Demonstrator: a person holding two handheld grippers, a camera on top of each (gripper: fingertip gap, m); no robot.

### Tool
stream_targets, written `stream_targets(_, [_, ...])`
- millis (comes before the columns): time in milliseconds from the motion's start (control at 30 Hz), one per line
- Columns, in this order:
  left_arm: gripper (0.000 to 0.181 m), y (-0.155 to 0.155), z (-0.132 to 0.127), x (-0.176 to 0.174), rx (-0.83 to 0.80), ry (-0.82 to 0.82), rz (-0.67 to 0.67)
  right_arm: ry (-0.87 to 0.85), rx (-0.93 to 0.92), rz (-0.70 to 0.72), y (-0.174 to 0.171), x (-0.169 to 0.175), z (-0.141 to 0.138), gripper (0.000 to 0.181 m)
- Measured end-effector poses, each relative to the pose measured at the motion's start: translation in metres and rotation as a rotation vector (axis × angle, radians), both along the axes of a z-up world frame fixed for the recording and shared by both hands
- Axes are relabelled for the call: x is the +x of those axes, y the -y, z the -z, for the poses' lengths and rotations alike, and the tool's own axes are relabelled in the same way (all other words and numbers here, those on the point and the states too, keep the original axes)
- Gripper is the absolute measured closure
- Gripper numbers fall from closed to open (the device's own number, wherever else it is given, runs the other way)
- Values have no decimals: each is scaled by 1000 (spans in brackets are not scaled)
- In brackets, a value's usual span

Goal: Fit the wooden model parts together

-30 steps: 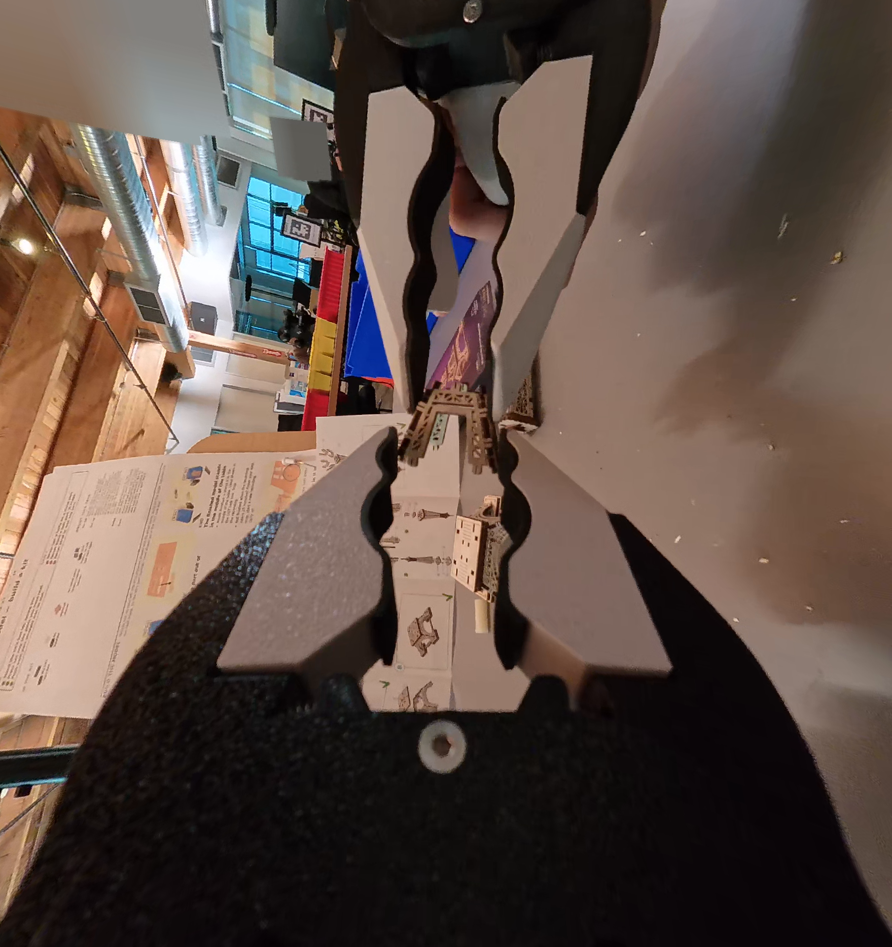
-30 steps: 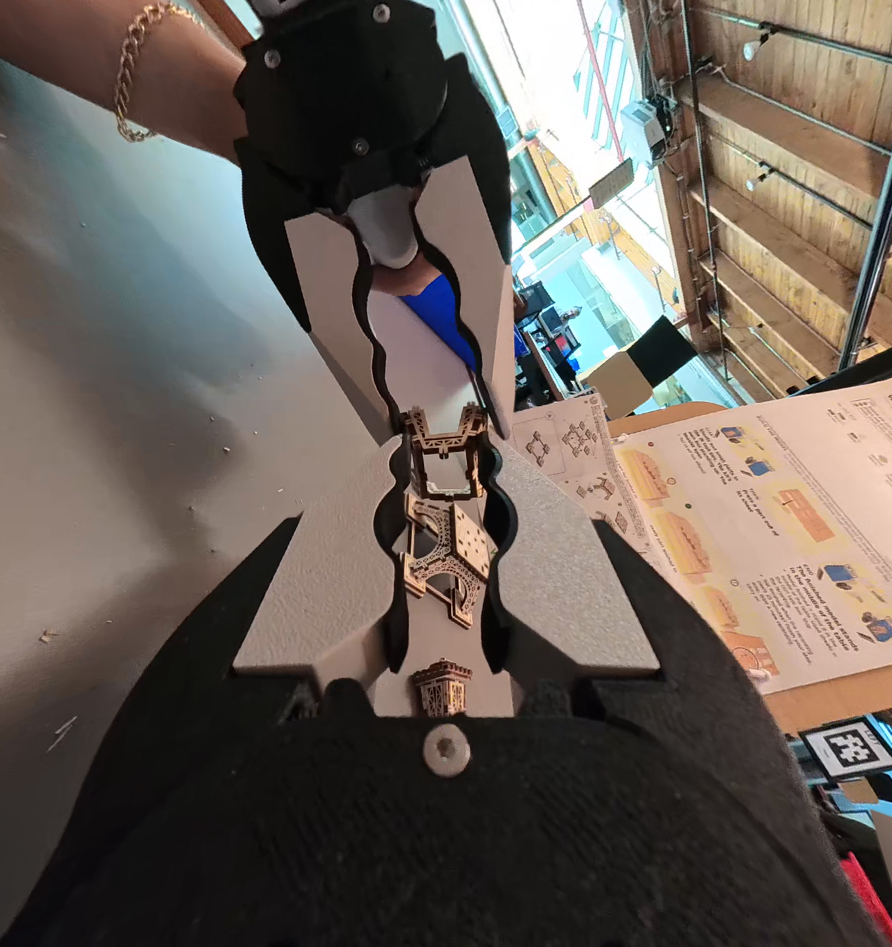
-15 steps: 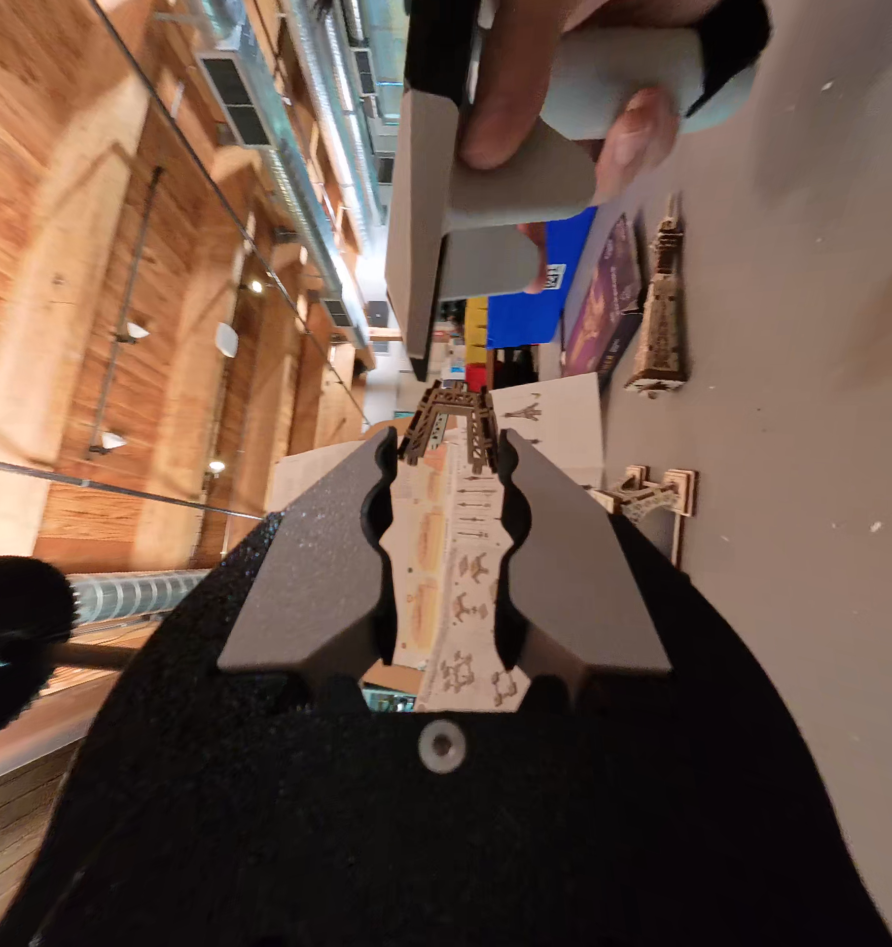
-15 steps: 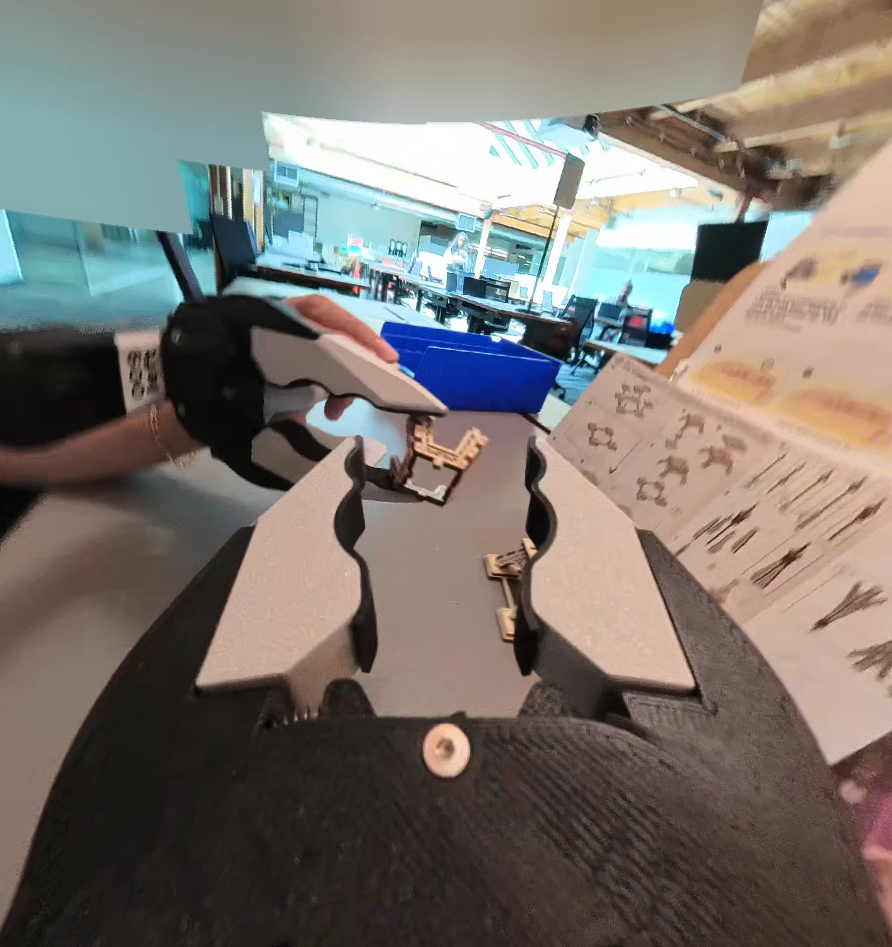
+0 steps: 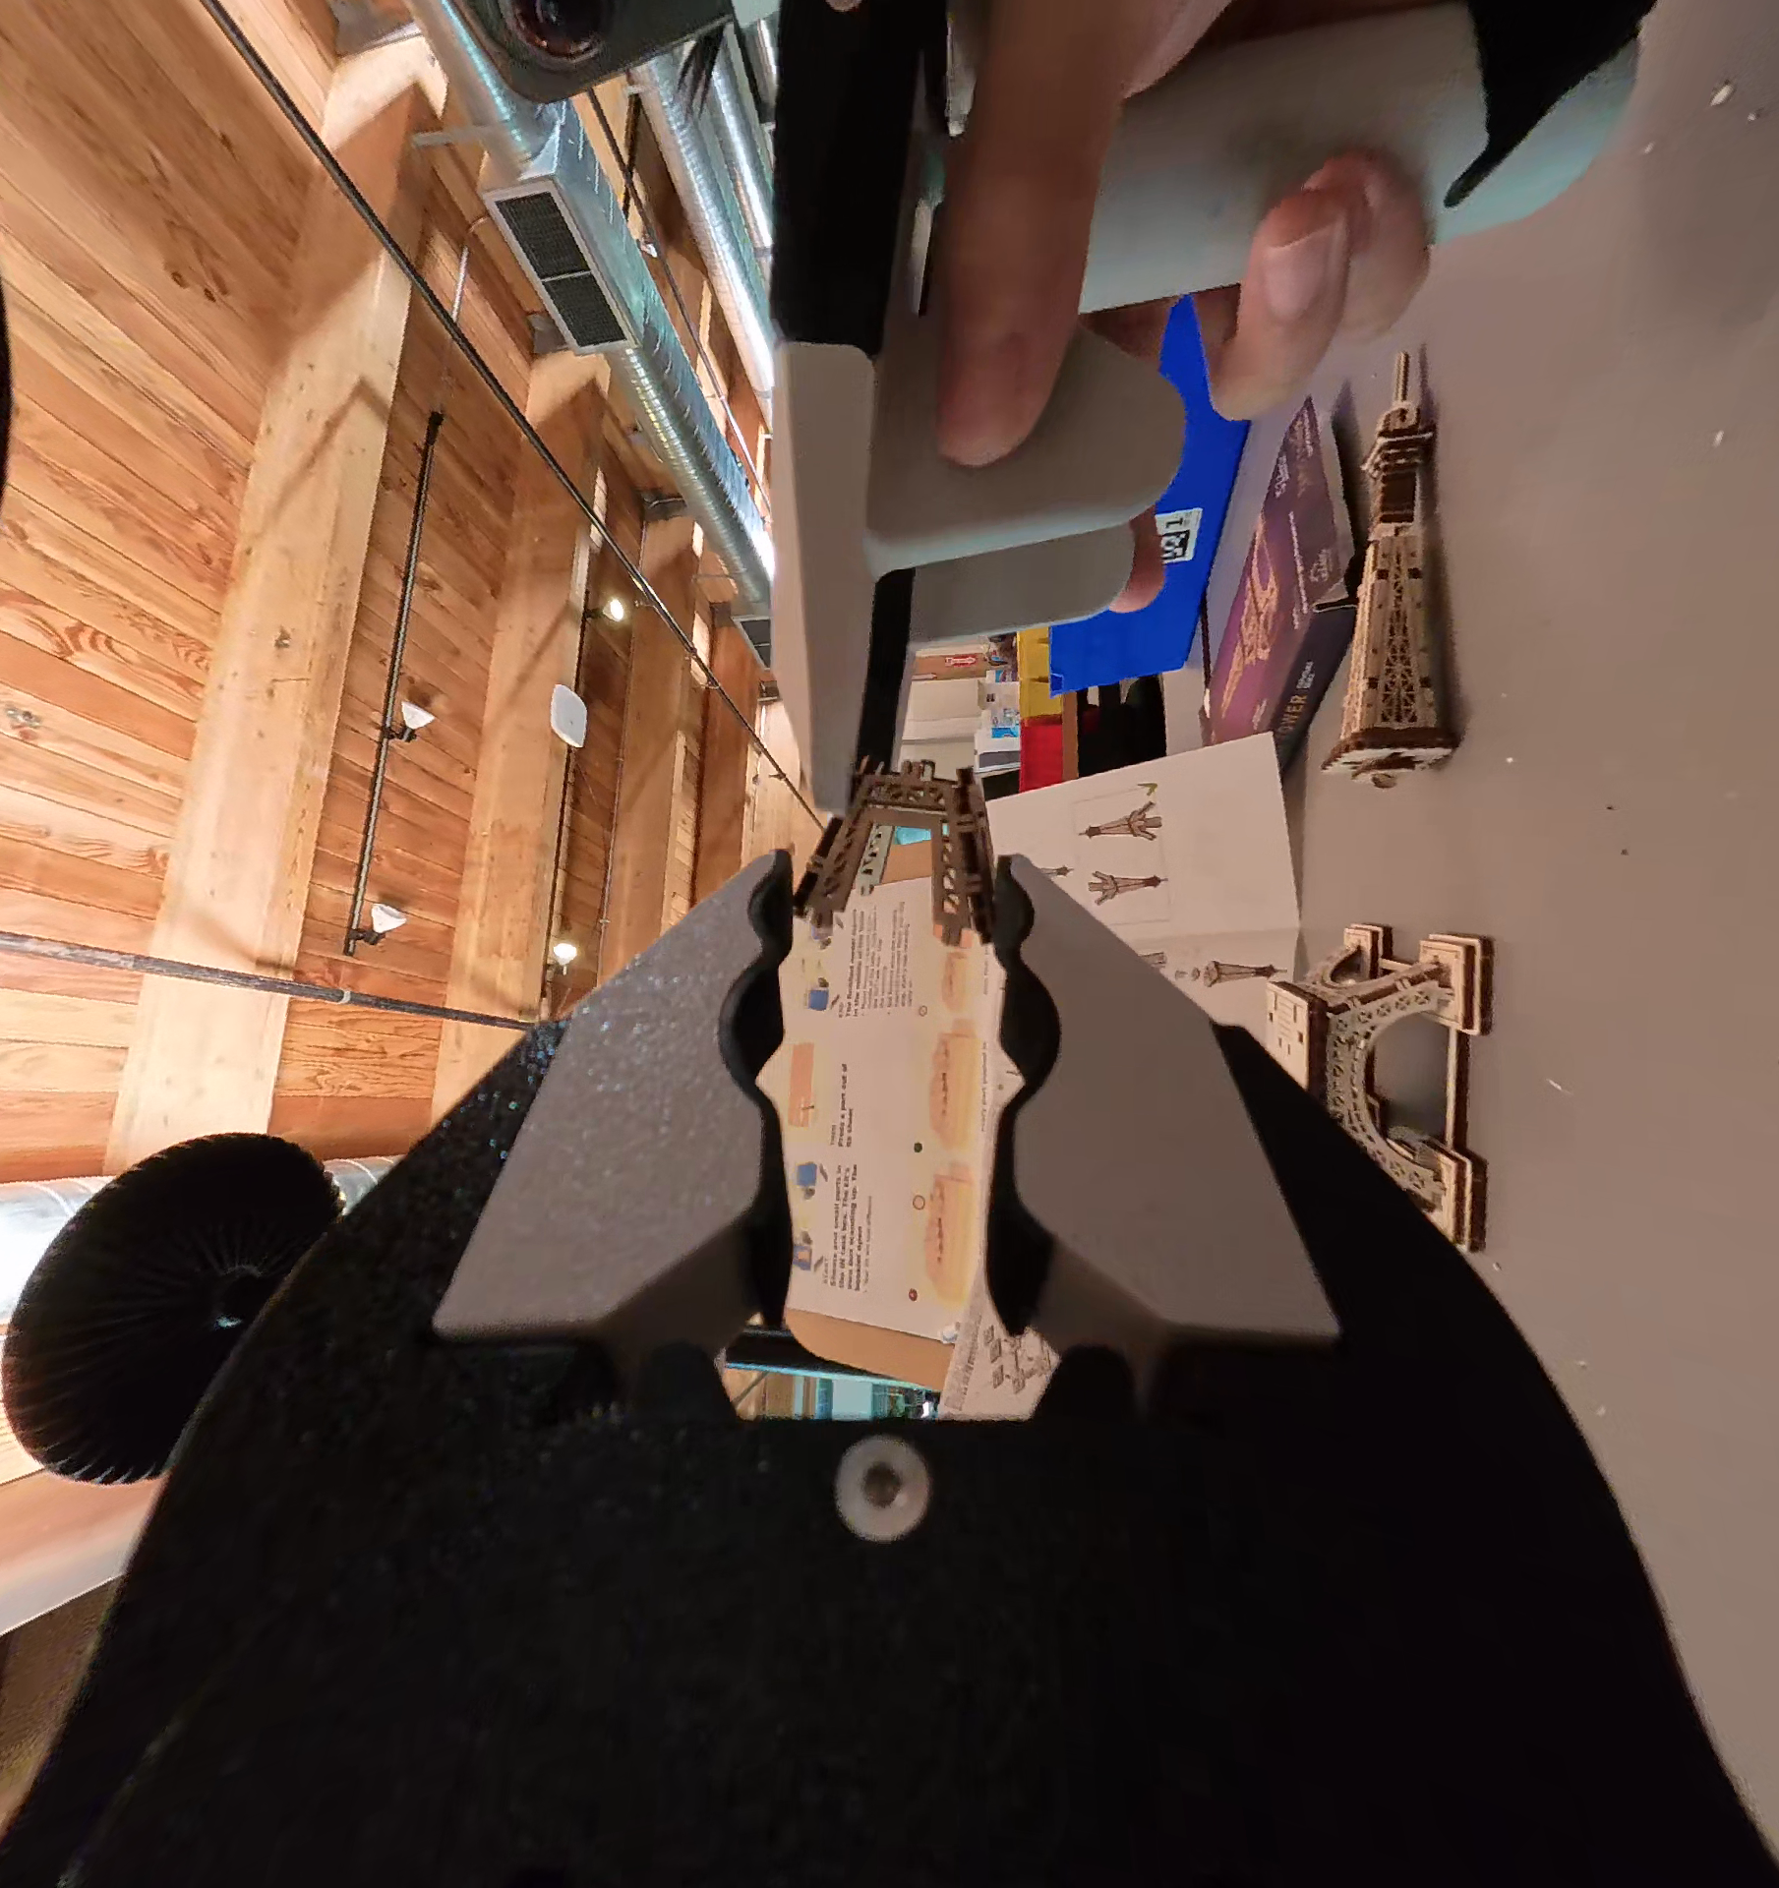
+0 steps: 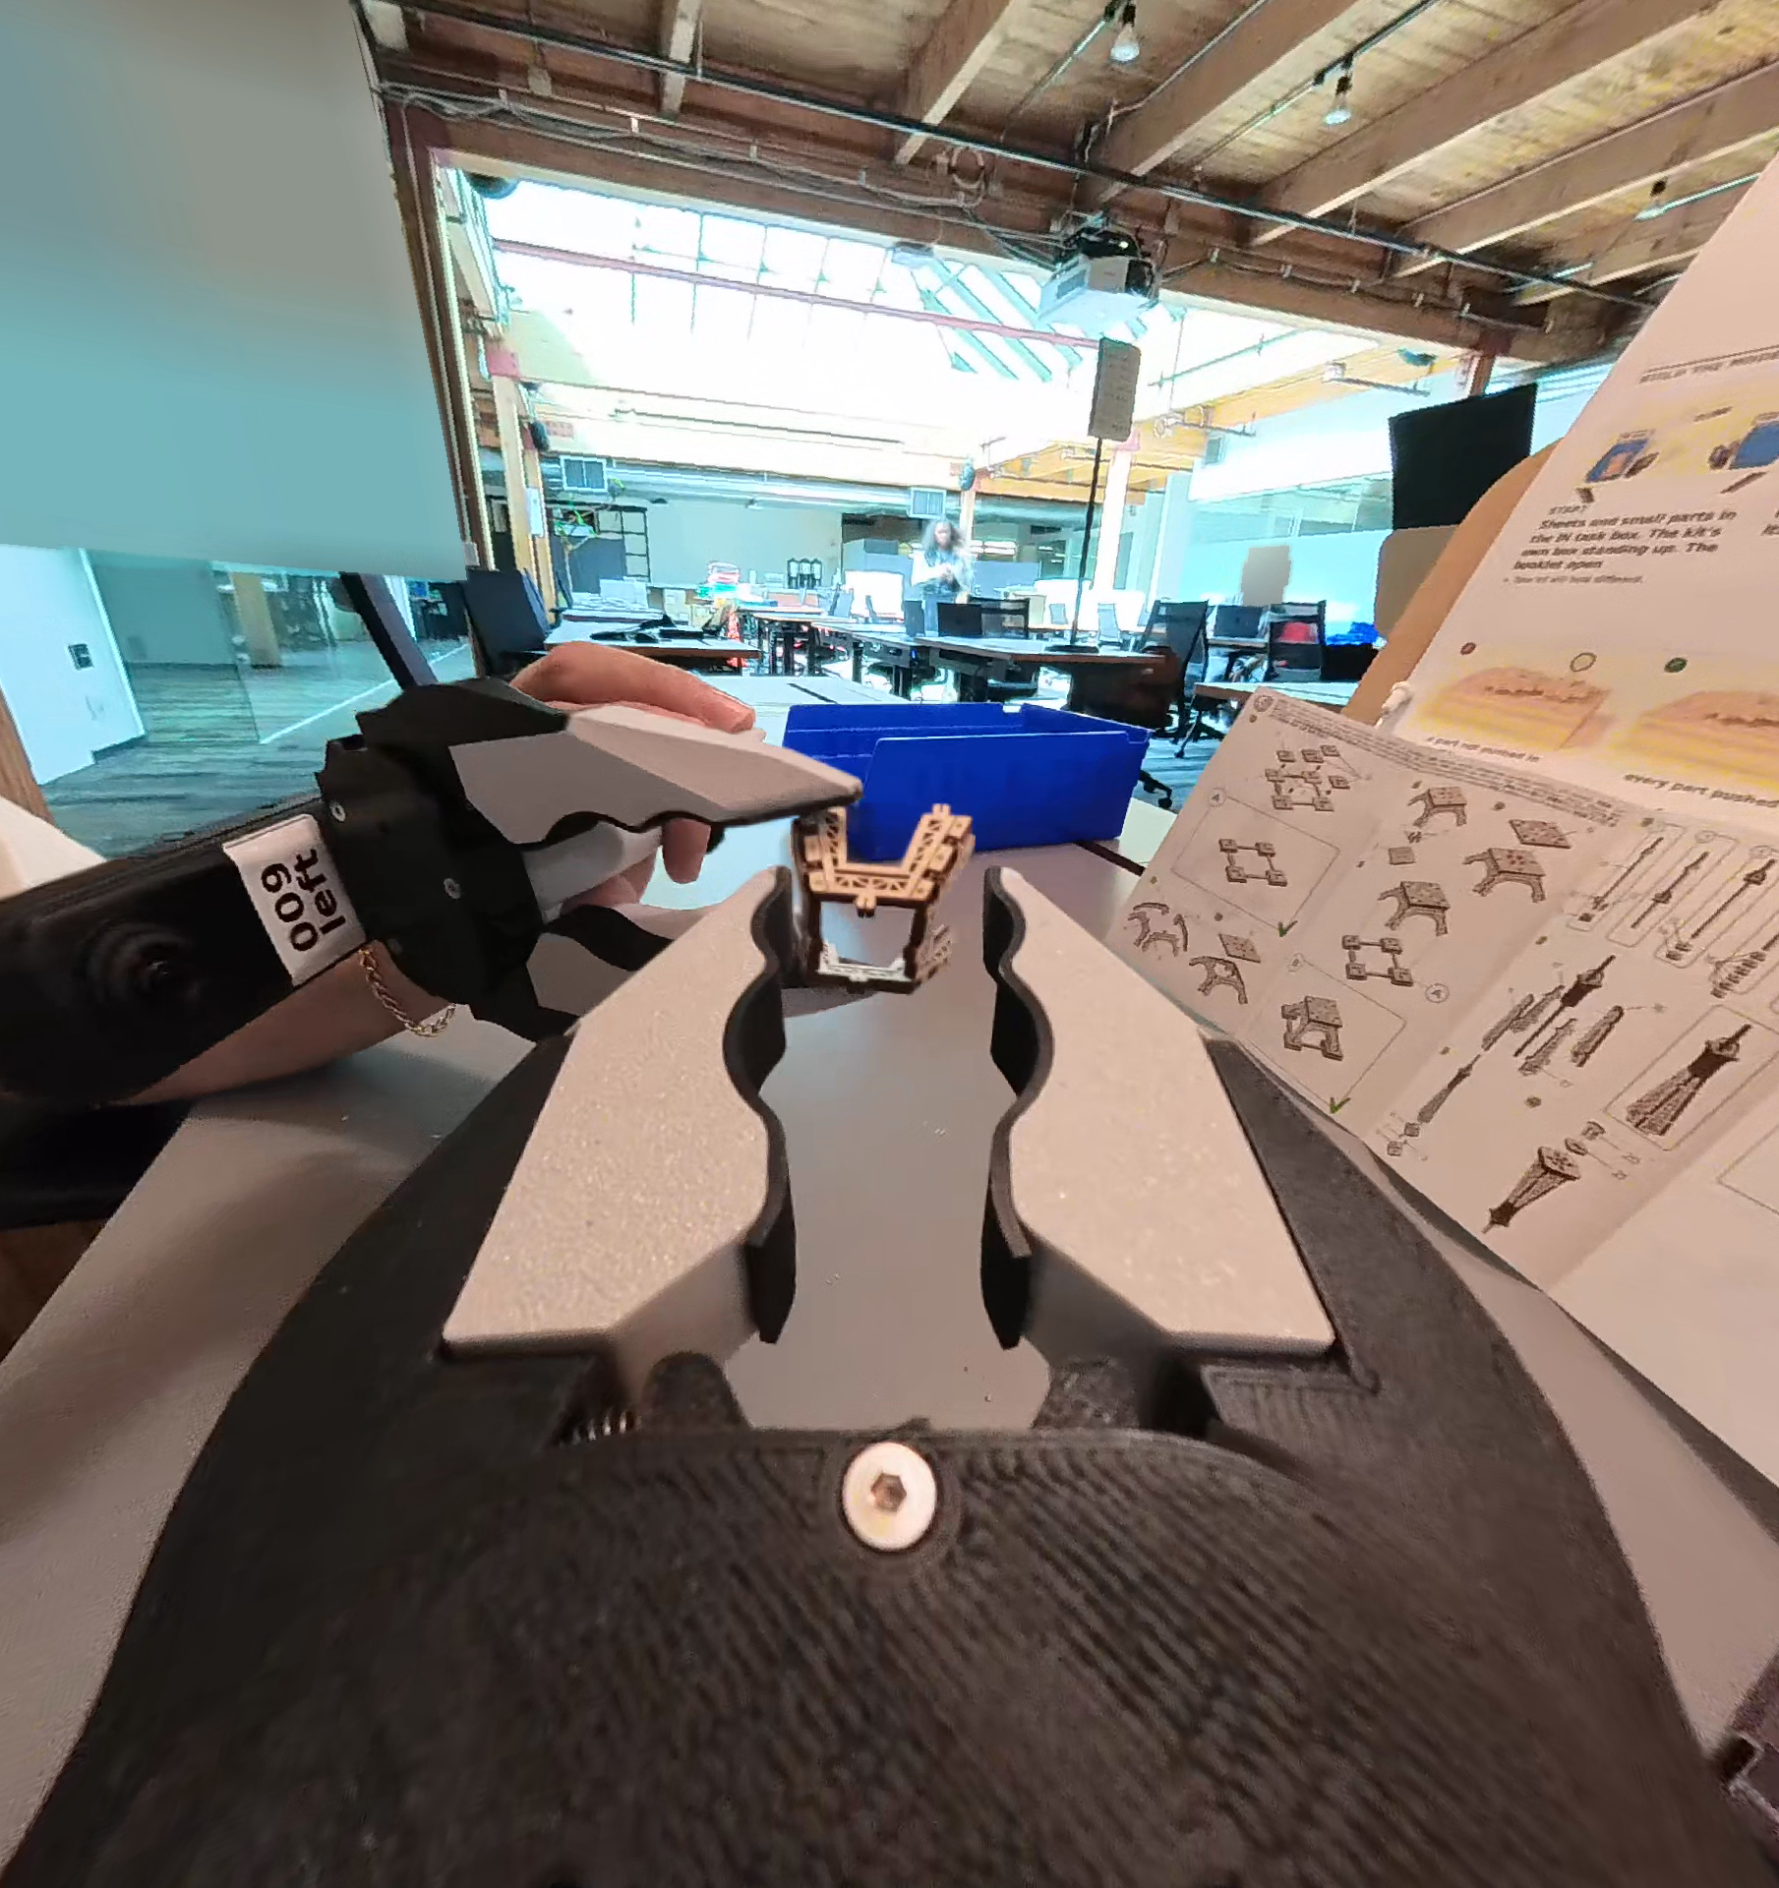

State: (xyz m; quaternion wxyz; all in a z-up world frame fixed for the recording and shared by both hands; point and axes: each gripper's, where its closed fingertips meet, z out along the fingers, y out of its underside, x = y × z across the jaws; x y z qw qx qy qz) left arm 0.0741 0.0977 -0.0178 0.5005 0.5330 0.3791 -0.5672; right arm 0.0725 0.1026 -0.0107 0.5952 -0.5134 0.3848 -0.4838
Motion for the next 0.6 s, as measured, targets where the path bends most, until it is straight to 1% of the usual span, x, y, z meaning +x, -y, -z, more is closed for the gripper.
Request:
stream_targets(67, [144, -1, 0, -3, -12, 8, 6, -3, 6, -8, -3, 0, -1, 143])
stream_targets(133, [146, -2, -2, -4, -29, 13, 6, 1, 15, -17, -5, 0, -2, 145])
stream_targets(233, [146, -3, -4, -6, -48, 20, 7, 4, 7, -5, -5, 0, -2, 149])
stream_targets(333, [147, -3, -5, -6, -57, 21, 6, 18, 2, 2, -7, 0, -4, 150])
stream_targets(467, [145, -2, -5, -4, -70, 29, -10, 32, -26, 38, -5, -1, -5, 151])
stream_targets(600, [146, -2, -6, -4, -76, 31, -19, 34, 0, 44, -5, 0, -6, 151])
